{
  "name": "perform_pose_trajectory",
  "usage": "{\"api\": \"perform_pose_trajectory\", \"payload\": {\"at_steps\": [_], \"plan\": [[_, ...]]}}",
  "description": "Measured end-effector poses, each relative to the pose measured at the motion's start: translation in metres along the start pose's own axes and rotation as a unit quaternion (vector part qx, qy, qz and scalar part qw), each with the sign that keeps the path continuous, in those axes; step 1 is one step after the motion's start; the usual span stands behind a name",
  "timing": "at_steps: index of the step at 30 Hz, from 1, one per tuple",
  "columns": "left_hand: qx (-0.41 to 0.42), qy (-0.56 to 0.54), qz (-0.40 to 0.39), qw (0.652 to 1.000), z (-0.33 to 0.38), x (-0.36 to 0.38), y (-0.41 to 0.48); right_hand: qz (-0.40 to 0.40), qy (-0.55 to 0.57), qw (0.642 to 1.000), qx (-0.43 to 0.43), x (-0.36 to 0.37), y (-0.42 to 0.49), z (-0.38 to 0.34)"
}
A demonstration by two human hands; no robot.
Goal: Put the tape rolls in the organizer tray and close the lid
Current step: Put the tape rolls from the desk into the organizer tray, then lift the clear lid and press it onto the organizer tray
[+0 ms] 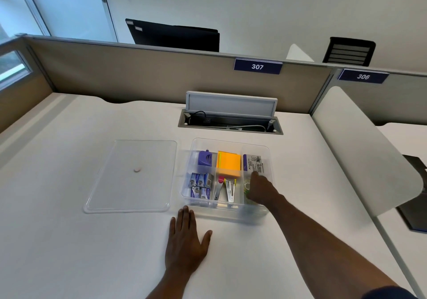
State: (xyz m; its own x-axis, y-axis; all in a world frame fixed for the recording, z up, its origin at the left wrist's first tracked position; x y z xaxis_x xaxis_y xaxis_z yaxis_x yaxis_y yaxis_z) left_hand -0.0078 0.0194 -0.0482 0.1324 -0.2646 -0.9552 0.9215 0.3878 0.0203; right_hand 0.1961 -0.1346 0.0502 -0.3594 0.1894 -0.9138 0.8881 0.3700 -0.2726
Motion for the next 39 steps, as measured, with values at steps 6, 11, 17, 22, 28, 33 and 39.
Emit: {"api": "perform_pose_trajectory", "payload": {"at_steps": [6, 11, 17, 22, 28, 33, 39], "plan": [[0.004, -0.004, 0.000, 1.000, 0.000, 0.000, 0.000, 0.009, 0.028, 0.999, 0.020, -0.002, -0.001, 0.002], [0.002, -0.004, -0.001, 1.000, 0.000, 0.000, 0.001, -0.036, 0.034, 0.998, 0.031, 0.003, -0.003, 0.004], [0.002, 0.000, -0.005, 1.000, 0.000, 0.001, 0.001, -0.028, 0.024, 0.999, 0.033, 0.004, -0.003, 0.004], [0.002, 0.000, -0.003, 1.000, 0.000, 0.000, 0.000, -0.029, 0.021, 0.999, 0.025, 0.006, -0.001, 0.005], [-0.001, -0.001, -0.006, 1.000, 0.000, -0.001, 0.000, -0.035, 0.014, 0.999, 0.022, 0.006, 0.001, 0.006], [-0.002, -0.003, -0.008, 1.000, 0.002, -0.002, 0.000, 0.018, -0.009, 0.999, 0.025, -0.009, 0.000, 0.000], [-0.005, -0.015, -0.005, 1.000, 0.002, -0.004, -0.001, 0.111, 0.000, 0.994, 0.019, -0.045, 0.005, -0.015]]}}
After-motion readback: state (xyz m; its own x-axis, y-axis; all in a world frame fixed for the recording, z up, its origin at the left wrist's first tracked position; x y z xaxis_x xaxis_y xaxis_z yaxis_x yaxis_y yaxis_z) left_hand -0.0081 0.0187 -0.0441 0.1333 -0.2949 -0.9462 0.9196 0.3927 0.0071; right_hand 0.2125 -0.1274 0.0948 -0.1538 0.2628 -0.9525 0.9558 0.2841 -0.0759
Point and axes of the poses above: each hand's wrist, its own y-axis towards the middle knuckle, its own x-axis out of the palm, z = x × y, the point moved 2 cm from there along y, towards the middle knuckle
